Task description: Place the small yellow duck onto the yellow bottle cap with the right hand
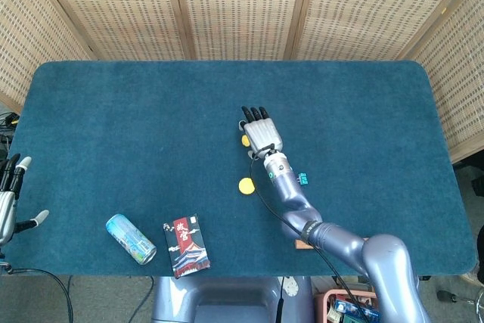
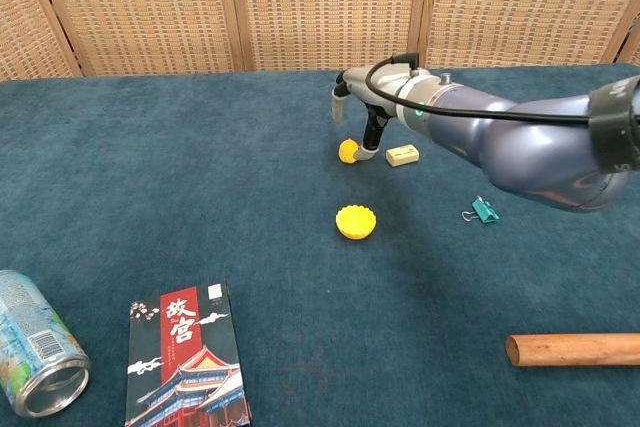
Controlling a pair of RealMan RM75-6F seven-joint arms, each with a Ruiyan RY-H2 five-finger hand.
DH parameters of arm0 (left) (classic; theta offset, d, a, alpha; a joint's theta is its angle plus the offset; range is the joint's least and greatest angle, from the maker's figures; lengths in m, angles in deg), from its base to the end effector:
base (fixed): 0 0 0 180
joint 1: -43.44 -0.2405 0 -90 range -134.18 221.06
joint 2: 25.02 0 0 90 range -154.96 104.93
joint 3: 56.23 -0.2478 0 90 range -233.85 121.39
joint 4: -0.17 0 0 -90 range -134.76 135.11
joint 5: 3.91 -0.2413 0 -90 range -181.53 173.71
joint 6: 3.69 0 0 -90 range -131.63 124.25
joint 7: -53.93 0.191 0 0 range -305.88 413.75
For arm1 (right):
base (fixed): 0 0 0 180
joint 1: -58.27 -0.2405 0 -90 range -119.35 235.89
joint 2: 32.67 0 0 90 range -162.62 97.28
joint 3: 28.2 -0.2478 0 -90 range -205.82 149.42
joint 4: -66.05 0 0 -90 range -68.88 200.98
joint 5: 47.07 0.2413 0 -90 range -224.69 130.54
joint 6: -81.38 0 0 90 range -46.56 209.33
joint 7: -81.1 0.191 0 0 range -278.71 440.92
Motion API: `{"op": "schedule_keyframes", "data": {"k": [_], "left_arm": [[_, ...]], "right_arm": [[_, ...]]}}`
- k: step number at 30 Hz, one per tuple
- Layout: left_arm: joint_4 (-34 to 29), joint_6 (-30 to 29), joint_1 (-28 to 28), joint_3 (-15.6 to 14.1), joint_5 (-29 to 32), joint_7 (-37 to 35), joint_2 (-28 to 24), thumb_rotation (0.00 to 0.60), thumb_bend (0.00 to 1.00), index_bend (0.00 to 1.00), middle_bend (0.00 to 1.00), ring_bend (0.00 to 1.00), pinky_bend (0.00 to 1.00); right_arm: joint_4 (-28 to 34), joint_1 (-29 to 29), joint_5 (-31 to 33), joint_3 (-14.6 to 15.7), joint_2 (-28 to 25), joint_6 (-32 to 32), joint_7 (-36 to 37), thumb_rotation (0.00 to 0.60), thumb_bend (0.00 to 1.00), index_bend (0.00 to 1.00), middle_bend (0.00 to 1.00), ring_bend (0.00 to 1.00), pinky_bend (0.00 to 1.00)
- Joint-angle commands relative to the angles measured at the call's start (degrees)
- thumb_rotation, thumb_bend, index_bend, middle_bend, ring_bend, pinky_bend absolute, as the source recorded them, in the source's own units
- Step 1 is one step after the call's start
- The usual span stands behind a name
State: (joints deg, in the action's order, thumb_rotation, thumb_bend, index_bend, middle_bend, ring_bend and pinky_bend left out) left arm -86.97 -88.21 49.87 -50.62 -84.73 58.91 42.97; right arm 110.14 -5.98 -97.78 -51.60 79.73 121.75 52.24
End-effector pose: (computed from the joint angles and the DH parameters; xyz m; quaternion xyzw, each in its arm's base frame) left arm -0.3331 0.2509 0.1288 -0.5801 -0.3587 -0.3615 0.6357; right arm -0.0517 -0.5040 -0.1260 0.7433 -0.3377 0.3282 0.4751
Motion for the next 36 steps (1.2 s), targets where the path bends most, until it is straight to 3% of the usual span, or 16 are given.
{"op": "schedule_keyframes", "data": {"k": [1,14,36], "left_arm": [[-0.01,-0.02,0.03,0.04,0.07,0.19,0.06,0.600,0.11,0.00,0.00,0.00,0.00],[0.18,0.61,0.21,0.33,1.22,0.70,0.16,0.600,0.10,0.00,0.00,0.00,0.00],[0.18,1.65,0.75,0.50,2.22,1.62,0.49,0.600,0.10,0.00,0.00,0.00,0.00]], "right_arm": [[-2.56,-1.21,-0.48,0.22,1.35,-1.31,1.62,0.600,0.20,0.33,0.00,0.00,0.01],[-13.68,-4.93,-2.04,0.46,5.17,-6.43,5.83,0.600,0.20,0.35,0.02,0.00,0.03],[-24.08,-7.16,-6.05,1.09,9.21,-10.94,12.69,0.600,0.20,0.41,0.05,0.00,0.05]]}}
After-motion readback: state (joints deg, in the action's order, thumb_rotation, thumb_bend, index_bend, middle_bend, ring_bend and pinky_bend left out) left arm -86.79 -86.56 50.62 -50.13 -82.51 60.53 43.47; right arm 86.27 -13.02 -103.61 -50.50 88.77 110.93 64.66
